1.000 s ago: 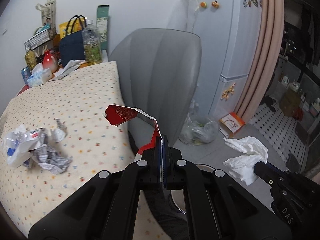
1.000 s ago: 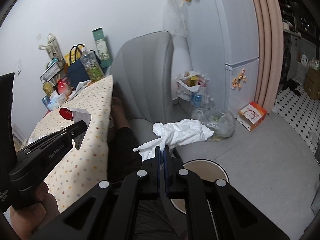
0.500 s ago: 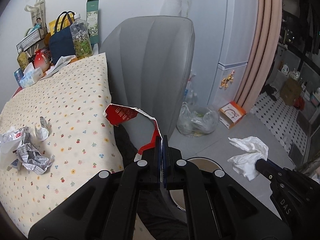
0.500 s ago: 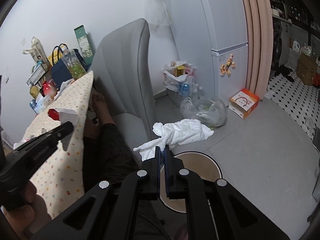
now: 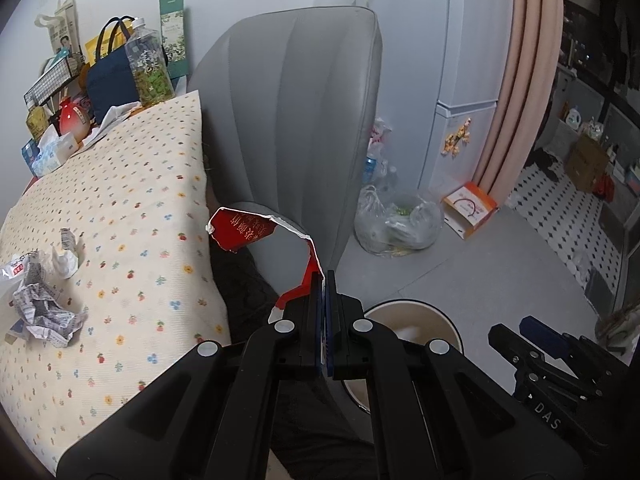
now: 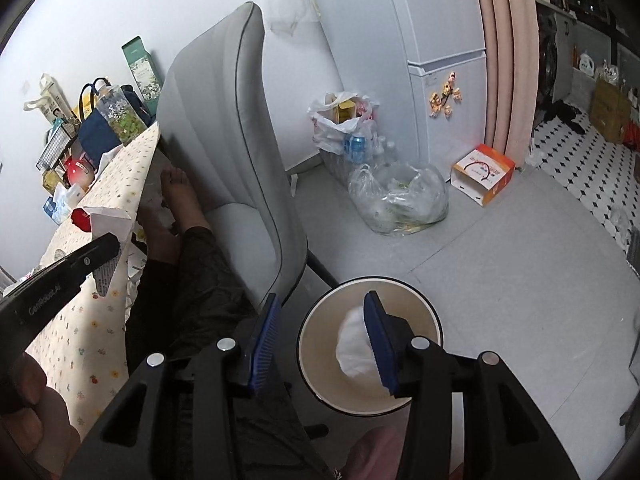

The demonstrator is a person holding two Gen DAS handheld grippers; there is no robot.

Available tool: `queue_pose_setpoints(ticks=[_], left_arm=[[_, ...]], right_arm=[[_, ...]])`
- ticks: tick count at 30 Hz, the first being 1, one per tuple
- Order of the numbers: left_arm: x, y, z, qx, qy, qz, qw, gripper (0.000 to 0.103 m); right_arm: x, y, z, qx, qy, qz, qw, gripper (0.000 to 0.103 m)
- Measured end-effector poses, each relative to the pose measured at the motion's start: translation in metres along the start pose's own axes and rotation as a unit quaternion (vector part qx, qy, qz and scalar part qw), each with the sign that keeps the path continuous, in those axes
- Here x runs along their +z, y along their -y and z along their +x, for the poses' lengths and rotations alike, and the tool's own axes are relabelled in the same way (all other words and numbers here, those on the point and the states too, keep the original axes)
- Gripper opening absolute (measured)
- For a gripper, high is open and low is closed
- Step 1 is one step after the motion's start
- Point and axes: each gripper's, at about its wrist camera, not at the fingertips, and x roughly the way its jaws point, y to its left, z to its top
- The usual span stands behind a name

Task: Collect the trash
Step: 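Open the right tool to drop the tissue while the left tool drops the wrapper into the bin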

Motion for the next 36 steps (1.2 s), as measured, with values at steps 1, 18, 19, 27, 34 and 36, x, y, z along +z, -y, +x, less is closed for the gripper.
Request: queue_pose_setpoints(ticks=[1,18,19,27,34,36], left_arm=[[0.000,0.001,0.001,0.000,-0.001,0.001,1.0000,0.003],[0.008,0.057,0.017,-0.049,-0.011,0.035,0.9981,0.003],[0.008,0.059,0.018,-0.051,-0.012,0.037,0.9980,0.003],[0.006,0.080,0.023,-0.072,-0.024,0.050,0.9959,0.005],[0.009,0.074,0.014,-0.094,-0.009,0.038,0.9948,0.070],[0.010,0.067,0.011,-0.090,-0.006,0.032,0.9955,0.072]], right_arm=[[0.000,0.001,0.000,0.002,-0.001,0.001,1.000,0.044],[0.016,0.039,-0.064,-0.055,0.072,0.022,0.996,0.078],[0.017,0.040,-0.066,-0.057,0.074,0.023,0.995,0.080],[0.021,0.054,-0.076,-0.075,0.089,0.040,0.992,0.088],[0.019,0.055,-0.076,-0.076,0.091,0.043,0.992,0.089],[0.019,0.053,-0.077,-0.076,0.093,0.044,0.992,0.089]])
